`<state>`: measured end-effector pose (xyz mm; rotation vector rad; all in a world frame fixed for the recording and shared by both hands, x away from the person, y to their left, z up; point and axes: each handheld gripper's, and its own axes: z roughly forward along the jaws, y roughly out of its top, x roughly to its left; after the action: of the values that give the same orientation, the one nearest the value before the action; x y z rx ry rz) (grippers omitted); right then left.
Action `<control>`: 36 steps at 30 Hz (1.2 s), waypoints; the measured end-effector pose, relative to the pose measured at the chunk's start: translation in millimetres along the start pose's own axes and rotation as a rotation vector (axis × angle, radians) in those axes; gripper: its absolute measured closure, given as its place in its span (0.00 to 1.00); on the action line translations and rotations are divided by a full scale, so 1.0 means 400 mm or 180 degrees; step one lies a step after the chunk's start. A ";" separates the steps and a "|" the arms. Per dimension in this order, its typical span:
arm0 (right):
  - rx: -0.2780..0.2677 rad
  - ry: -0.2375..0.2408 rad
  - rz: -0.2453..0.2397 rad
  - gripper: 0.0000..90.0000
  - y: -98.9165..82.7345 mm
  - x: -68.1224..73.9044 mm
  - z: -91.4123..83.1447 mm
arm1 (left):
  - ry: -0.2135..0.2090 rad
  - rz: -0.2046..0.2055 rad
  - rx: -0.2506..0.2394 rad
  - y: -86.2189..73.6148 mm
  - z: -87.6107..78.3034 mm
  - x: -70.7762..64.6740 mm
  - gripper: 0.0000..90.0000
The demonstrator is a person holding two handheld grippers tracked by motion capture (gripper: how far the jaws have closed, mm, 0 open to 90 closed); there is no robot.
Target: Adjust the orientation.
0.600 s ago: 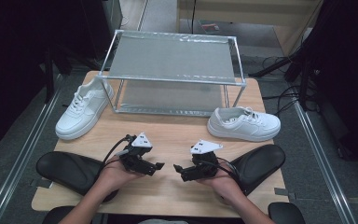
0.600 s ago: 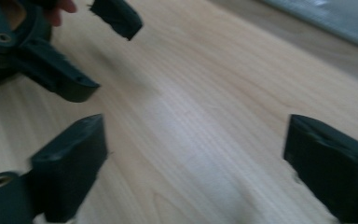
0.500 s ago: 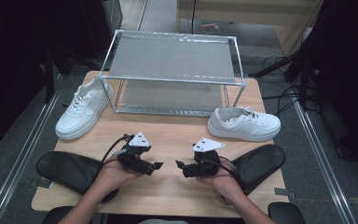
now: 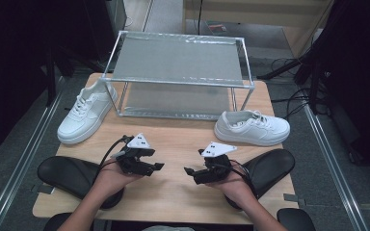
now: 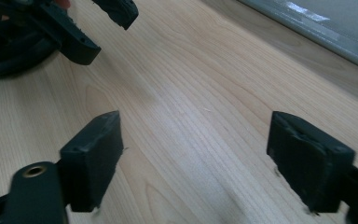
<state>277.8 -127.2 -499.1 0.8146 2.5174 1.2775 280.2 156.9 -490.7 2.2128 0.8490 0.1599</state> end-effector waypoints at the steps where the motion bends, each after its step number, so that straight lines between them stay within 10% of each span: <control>1: -0.0009 0.0005 -0.0015 0.28 0.000 -0.001 -0.001 | -0.0012 -0.0022 0.0003 -0.001 -0.001 0.000 0.42; 7: 0.0019 0.0142 0.0109 0.38 0.006 -0.021 -0.010 | -0.0181 -0.0034 0.0062 -0.007 -0.013 0.007 0.42; 16: 0.0042 0.0080 -0.0063 0.54 0.005 -0.029 -0.031 | -0.0014 -0.0090 -0.0028 -0.011 -0.044 0.022 0.42; 36: 0.0101 0.0013 -0.0081 0.51 0.001 -0.053 -0.032 | 0.0153 -0.0282 -0.0029 -0.050 -0.145 0.073 0.63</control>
<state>290.2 -147.6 -492.3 0.7850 2.5490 1.2356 271.6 220.1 -467.4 2.1660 0.9688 0.1744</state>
